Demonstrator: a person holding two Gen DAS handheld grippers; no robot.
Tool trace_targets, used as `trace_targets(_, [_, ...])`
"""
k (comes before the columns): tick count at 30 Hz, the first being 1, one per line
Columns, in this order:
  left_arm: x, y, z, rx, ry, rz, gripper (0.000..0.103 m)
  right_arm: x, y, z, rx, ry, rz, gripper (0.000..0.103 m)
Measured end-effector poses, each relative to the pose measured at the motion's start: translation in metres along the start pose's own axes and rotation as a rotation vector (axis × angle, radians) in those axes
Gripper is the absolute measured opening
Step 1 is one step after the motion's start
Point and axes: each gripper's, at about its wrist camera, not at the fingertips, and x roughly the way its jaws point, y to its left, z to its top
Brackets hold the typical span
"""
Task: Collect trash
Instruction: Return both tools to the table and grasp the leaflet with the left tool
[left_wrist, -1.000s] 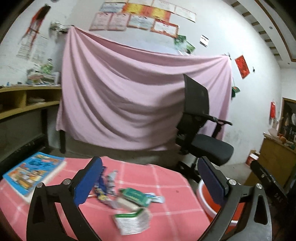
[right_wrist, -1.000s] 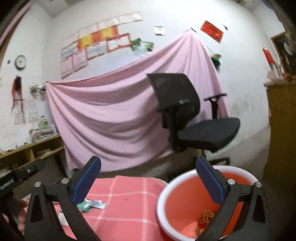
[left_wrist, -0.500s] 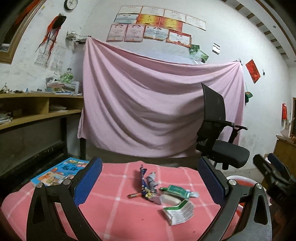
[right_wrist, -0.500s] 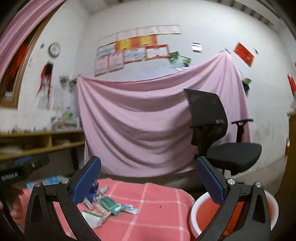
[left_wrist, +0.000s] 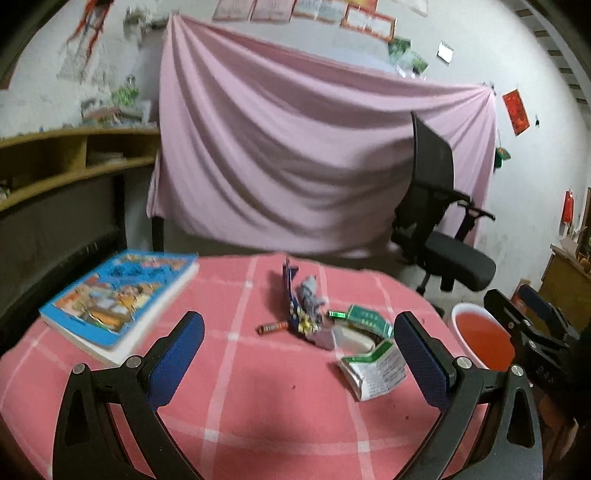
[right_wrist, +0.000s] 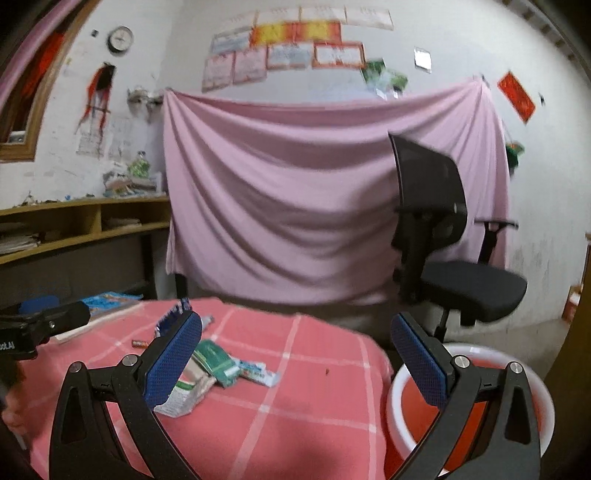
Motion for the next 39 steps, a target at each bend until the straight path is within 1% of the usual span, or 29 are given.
trace_targets(2, [0.009,0.002,0.001,-0.009,0.047,-0.02,0.1,0.014,-0.006,-0.002,0.03,0.076,0.005,0.103])
trace_targets(4, [0.018,0.003,0.0,-0.015,0.098,-0.047,0.099,0.022,-0.011,-0.004,0.057,0.13,0.009,0.103])
trace_targets(9, [0.035,-0.002,-0.003,-0.009,0.206,-0.13,0.09,0.04,-0.02,-0.009,0.107,0.251,0.005,0.103])
trace_targets(10, [0.038,-0.004,-0.003,-0.005,0.225,-0.143,0.084,0.043,-0.02,-0.01,0.108,0.267,0.007,0.103])
trace_targets(11, [0.042,-0.007,-0.004,0.0,0.245,-0.156,0.079,0.045,-0.019,-0.011,0.105,0.286,0.008,0.103])
trace_targets(12, [0.046,-0.009,-0.005,0.007,0.272,-0.169,0.071,0.047,-0.019,-0.012,0.1,0.298,0.007,0.103])
trace_targets(13, [0.048,-0.01,-0.005,0.011,0.288,-0.174,0.065,0.049,-0.017,-0.012,0.093,0.311,0.003,0.103])
trace_targets(14, [0.051,-0.011,-0.006,0.015,0.307,-0.182,0.062,0.05,-0.016,-0.013,0.086,0.319,-0.002,0.103])
trace_targets(16, [0.056,-0.013,-0.008,0.014,0.338,-0.2,0.053,0.051,-0.015,-0.013,0.078,0.328,-0.005,0.103])
trace_targets(17, [0.057,-0.013,-0.009,0.01,0.351,-0.209,0.051,0.051,-0.015,-0.013,0.074,0.332,-0.006,0.103])
trace_targets(19, [0.063,-0.013,-0.009,-0.006,0.382,-0.23,0.039,0.052,-0.014,-0.013,0.07,0.338,-0.006,0.103])
trace_targets(21, [0.07,-0.014,-0.01,-0.021,0.419,-0.246,0.033,0.053,-0.013,-0.014,0.068,0.343,-0.006,0.103])
trace_targets(22, [0.072,-0.014,-0.011,-0.028,0.431,-0.246,0.032,0.054,-0.013,-0.014,0.068,0.344,-0.006,0.103])
trace_targets(24, [0.074,-0.012,-0.009,-0.041,0.433,-0.244,0.029,0.055,-0.014,-0.014,0.07,0.348,-0.005,0.103])
trace_targets(26, [0.074,-0.011,-0.009,-0.046,0.441,-0.25,0.018,0.056,-0.015,-0.014,0.07,0.356,-0.002,0.103])
trace_targets(27, [0.073,-0.01,-0.008,-0.046,0.445,-0.251,0.015,0.057,-0.015,-0.014,0.069,0.36,-0.001,0.103])
trace_targets(31, [0.069,-0.01,-0.005,-0.046,0.427,-0.259,0.007,0.061,-0.012,-0.016,0.054,0.377,0.008,0.103])
trace_targets(33, [0.066,-0.009,-0.004,-0.05,0.416,-0.258,0.006,0.062,-0.009,-0.016,0.043,0.387,0.018,0.102])
trace_targets(37, [0.059,-0.008,-0.003,-0.061,0.382,-0.232,0.004,0.068,0.0,-0.018,0.011,0.414,0.073,0.093])
trace_targets(38, [0.057,-0.006,-0.003,-0.066,0.37,-0.222,0.004,0.069,0.003,-0.018,0.006,0.419,0.1,0.091])
trace_targets(39, [0.053,-0.003,-0.002,-0.071,0.356,-0.207,0.003,0.07,0.006,-0.018,0.007,0.419,0.125,0.087])
